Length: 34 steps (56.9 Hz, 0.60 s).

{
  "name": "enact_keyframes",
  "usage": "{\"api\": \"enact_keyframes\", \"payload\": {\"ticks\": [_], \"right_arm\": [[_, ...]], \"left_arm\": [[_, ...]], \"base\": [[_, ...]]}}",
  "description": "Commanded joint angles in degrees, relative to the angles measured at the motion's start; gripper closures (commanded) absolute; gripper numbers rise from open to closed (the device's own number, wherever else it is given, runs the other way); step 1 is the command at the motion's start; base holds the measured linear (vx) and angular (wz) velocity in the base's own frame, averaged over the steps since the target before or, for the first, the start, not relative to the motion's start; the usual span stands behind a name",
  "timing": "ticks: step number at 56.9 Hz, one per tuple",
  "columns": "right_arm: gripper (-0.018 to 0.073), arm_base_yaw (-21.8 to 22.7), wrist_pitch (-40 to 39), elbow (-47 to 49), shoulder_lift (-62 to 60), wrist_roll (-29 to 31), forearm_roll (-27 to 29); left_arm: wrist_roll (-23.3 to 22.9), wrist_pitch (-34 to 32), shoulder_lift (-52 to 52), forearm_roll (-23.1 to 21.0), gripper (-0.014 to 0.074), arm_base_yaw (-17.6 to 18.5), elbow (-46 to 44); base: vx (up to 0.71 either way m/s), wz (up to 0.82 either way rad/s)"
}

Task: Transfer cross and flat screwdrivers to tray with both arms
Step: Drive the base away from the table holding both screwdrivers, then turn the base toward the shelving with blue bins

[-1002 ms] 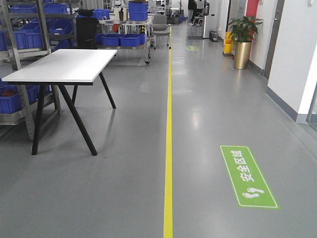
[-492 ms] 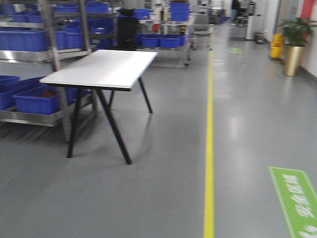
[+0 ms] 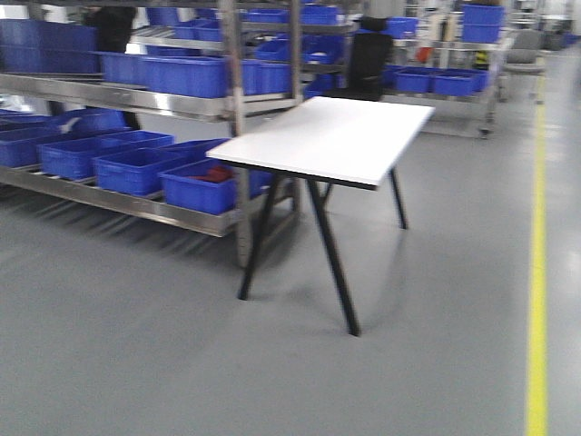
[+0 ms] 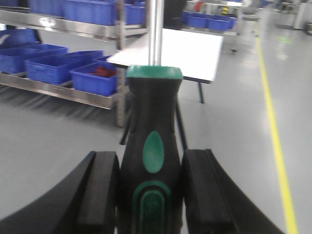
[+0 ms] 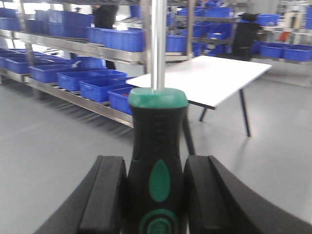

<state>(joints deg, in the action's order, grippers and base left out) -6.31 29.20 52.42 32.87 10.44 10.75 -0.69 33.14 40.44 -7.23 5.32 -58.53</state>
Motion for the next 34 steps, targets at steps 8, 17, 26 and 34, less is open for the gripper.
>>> {"api": "enact_keyframes", "payload": {"ticks": [8,17,26,34], "right_arm": [[0.0567,0.13,-5.53,1.55,0.37,0.24,0.36],[0.0567,0.13,-5.58,1.55,0.37,0.24,0.36],[0.0567,0.13,-5.54,1.55,0.37,0.24,0.36],[0.0567,0.13,-5.54,1.55,0.37,0.24,0.36]], "left_arm": [[-0.03,-5.37,-0.18,-0.56,0.0602,-0.15,-1.33],[-0.03,-5.37,-0.18,-0.56,0.0602,-0.15,-1.33],[-0.03,-5.38,-0.18,-0.63,0.0602,-0.15,-1.33],[-0.03,-5.31,-0.18,-0.63,0.0602,-0.15,-1.33]], "base": [[0.54,0.62],[0.54,0.57],[0.54,0.52],[0.55,0.48]]}}
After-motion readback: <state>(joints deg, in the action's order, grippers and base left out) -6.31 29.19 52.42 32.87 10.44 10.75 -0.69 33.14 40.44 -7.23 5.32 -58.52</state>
